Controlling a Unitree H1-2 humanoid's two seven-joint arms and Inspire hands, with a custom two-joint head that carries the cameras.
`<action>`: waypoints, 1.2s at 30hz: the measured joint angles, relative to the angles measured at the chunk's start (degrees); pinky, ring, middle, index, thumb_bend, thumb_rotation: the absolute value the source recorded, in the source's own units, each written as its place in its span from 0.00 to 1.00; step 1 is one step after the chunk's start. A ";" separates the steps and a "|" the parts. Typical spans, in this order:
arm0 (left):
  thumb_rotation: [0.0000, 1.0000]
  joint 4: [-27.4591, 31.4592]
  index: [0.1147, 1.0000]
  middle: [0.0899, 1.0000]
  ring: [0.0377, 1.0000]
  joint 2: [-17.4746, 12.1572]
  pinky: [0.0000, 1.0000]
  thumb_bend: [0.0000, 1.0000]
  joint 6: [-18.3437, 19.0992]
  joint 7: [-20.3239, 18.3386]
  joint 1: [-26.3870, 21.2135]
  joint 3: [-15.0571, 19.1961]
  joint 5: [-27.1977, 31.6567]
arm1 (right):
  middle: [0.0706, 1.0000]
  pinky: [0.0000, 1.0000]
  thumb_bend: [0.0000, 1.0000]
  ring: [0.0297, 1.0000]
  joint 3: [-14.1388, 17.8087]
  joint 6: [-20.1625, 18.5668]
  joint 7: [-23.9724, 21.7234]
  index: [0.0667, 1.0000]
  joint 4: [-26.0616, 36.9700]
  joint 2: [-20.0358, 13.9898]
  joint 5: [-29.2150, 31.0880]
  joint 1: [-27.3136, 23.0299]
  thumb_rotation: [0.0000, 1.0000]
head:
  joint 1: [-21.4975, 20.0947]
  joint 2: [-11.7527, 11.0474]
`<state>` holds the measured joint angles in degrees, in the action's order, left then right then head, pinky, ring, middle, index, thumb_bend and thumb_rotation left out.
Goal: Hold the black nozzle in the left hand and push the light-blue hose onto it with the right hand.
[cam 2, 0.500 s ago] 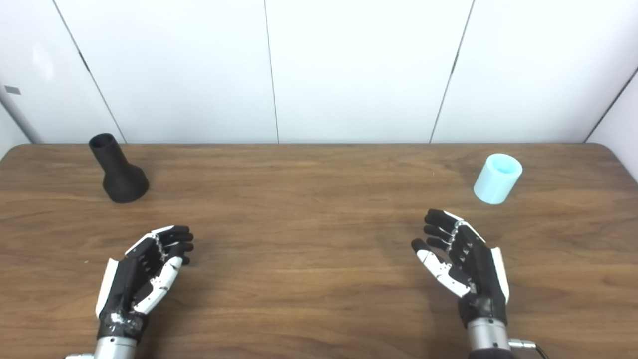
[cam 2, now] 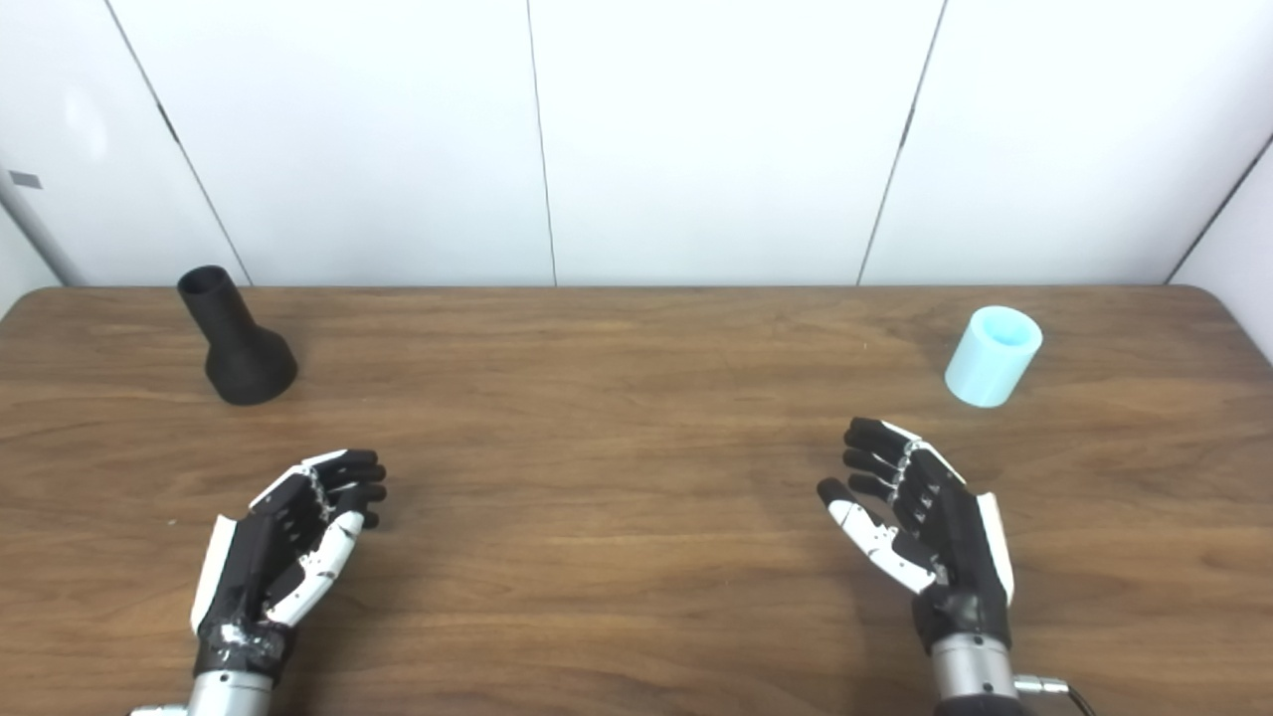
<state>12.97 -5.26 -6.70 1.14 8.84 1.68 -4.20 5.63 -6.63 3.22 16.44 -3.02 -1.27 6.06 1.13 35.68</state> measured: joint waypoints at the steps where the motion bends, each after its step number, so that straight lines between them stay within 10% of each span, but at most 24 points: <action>1: 0.29 0.00 0.63 0.65 0.63 0.02 0.56 0.29 0.00 0.02 0.00 -0.05 -0.01 | 0.72 0.69 0.28 0.73 0.07 0.00 -0.05 0.69 0.00 -0.03 0.07 0.00 0.13 | 1.31 0.09; 9: 0.36 0.00 0.64 0.66 0.65 0.50 0.57 0.31 0.43 0.36 -0.15 -2.12 -1.43 | 0.76 0.75 0.24 0.78 2.01 -0.07 -1.49 0.72 -0.01 -1.43 4.48 -0.11 0.01 | 11.16 -0.35; 24: 0.40 2.01 0.65 0.67 0.66 1.06 0.58 0.34 6.01 0.96 -0.44 -4.43 -7.08 | 0.75 0.71 0.18 0.77 2.17 -1.51 -1.25 0.71 1.17 -2.14 3.56 -0.40 0.00 | 12.75 -1.14; 28: 0.33 2.31 0.69 0.71 0.69 1.35 0.61 0.60 8.02 2.20 -0.43 -4.27 -9.50 | 0.76 0.71 0.18 0.77 2.27 -1.95 -1.24 0.71 1.46 -2.12 3.70 -0.30 0.00 | 15.20 -1.58; 36: 0.29 4.82 0.78 0.79 0.79 3.99 0.71 0.76 8.02 5.97 -0.61 -1.38 -8.12 | 0.75 0.68 0.20 0.76 3.09 -4.27 -1.66 0.70 3.43 -2.75 5.48 -0.07 0.00 | 19.08 -2.28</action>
<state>17.79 -1.27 1.32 7.11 8.23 0.31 -12.31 8.72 -10.90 1.57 19.87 -5.77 4.21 5.99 20.21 33.40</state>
